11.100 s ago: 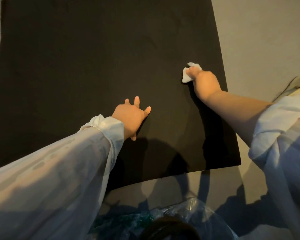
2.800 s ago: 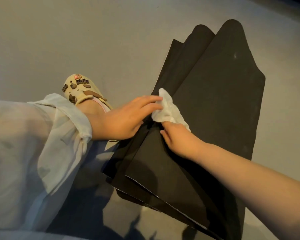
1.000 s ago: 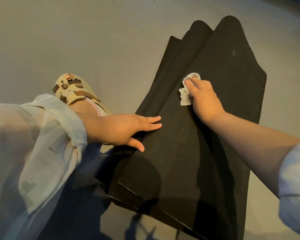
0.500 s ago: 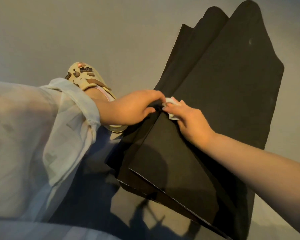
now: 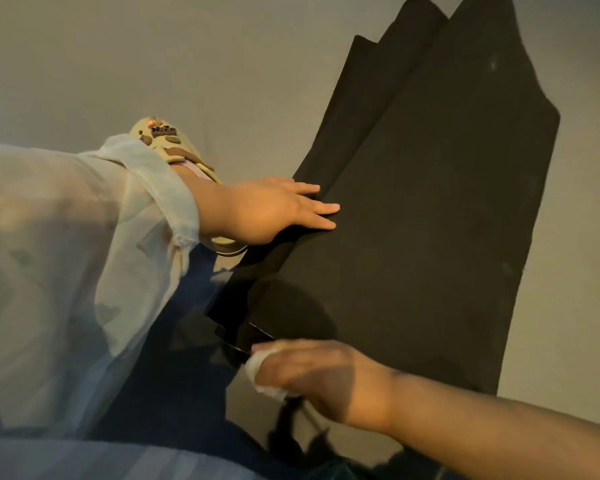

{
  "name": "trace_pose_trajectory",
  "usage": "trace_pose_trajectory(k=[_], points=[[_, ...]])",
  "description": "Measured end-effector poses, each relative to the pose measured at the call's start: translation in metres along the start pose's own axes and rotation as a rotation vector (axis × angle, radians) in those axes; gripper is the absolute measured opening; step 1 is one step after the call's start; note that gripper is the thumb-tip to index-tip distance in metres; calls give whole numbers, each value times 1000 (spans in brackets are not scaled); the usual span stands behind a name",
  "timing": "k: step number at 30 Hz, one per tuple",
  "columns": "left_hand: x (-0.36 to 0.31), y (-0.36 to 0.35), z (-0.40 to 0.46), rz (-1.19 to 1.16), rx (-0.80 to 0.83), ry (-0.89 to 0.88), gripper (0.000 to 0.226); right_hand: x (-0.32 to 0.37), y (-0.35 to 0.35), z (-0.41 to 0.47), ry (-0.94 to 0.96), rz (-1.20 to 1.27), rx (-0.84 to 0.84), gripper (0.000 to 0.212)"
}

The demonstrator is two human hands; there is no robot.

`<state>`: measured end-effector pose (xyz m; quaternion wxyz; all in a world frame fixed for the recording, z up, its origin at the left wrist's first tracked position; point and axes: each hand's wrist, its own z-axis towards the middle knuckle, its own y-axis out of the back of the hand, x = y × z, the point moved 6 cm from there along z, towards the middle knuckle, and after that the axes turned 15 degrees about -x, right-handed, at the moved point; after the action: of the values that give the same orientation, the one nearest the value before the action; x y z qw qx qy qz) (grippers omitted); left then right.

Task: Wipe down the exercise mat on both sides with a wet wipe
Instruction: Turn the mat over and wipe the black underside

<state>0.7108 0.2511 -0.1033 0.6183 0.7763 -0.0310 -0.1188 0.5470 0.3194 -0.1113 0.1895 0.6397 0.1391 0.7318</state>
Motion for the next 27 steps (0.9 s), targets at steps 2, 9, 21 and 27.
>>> trace_pose_trajectory(k=[2, 9, 21, 27], points=[[0, -3, 0, 13, 35, 1, 85, 1, 37, 5, 59, -103, -213, 25], [-1, -11, 1, 7, 84, 16, 86, -56, 208, 45, -331, -455, -895, 46], [2, -21, 3, -7, 109, 20, 94, -127, 221, 65, -545, -1070, -647, 55], [2, -24, 5, -26, 106, 18, 93, -117, 208, 64, -440, -997, -690, 55]])
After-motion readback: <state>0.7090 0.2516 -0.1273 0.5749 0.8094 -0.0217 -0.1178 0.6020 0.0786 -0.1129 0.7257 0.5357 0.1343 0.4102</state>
